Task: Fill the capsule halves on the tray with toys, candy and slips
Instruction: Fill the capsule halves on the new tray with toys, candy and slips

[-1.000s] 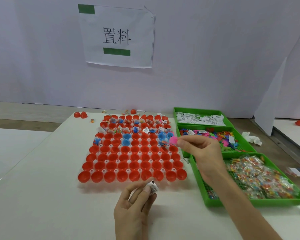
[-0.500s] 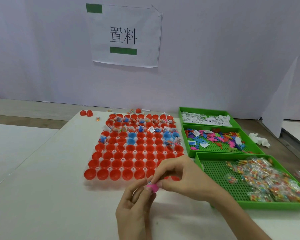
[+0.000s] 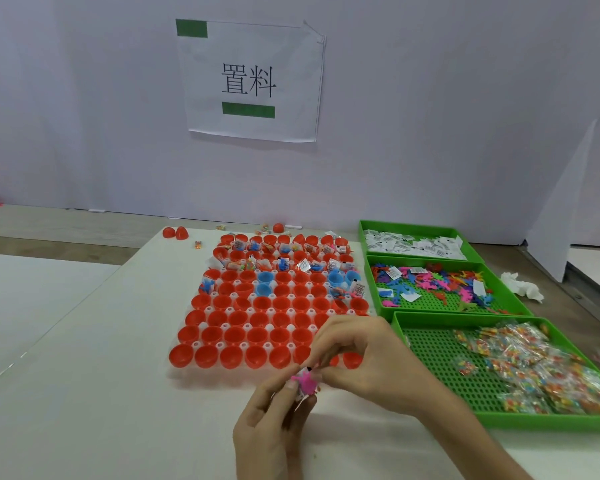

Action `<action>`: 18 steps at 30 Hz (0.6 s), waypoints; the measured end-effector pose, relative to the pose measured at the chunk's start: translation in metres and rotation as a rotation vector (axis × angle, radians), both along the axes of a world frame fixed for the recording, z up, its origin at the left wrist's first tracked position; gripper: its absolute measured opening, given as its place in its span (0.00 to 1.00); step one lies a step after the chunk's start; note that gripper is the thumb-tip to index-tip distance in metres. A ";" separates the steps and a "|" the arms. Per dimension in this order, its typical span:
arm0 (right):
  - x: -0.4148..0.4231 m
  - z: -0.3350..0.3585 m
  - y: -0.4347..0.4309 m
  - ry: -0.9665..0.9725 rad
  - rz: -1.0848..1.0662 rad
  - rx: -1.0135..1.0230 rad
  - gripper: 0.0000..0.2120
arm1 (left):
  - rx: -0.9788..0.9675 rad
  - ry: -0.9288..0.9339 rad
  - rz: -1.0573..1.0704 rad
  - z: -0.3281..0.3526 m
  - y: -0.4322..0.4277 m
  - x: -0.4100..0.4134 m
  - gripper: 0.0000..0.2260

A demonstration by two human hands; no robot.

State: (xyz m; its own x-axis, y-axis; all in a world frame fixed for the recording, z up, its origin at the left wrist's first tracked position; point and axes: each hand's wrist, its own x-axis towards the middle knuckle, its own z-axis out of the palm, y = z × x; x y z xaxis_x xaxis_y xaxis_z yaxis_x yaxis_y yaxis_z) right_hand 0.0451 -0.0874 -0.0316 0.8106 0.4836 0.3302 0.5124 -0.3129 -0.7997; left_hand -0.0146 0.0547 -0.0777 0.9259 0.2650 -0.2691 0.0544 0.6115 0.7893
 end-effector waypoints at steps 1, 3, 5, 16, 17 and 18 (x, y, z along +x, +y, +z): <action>0.000 0.000 0.000 -0.011 -0.002 -0.009 0.08 | -0.003 0.003 0.000 0.000 0.000 0.000 0.08; 0.000 0.000 -0.001 -0.040 -0.005 -0.021 0.09 | 0.003 0.000 0.001 0.002 -0.001 -0.001 0.08; 0.000 0.000 0.000 -0.069 -0.012 -0.028 0.08 | 0.032 -0.002 0.007 0.002 -0.002 -0.002 0.07; -0.002 -0.005 0.009 0.214 -0.027 0.070 0.05 | 0.017 -0.049 0.106 0.001 -0.002 -0.002 0.07; -0.002 -0.005 0.009 0.212 -0.031 0.070 0.05 | 0.015 -0.057 0.109 0.000 -0.002 -0.001 0.08; -0.001 -0.005 0.009 0.206 -0.042 0.070 0.04 | 0.006 -0.067 0.104 0.000 -0.003 -0.001 0.09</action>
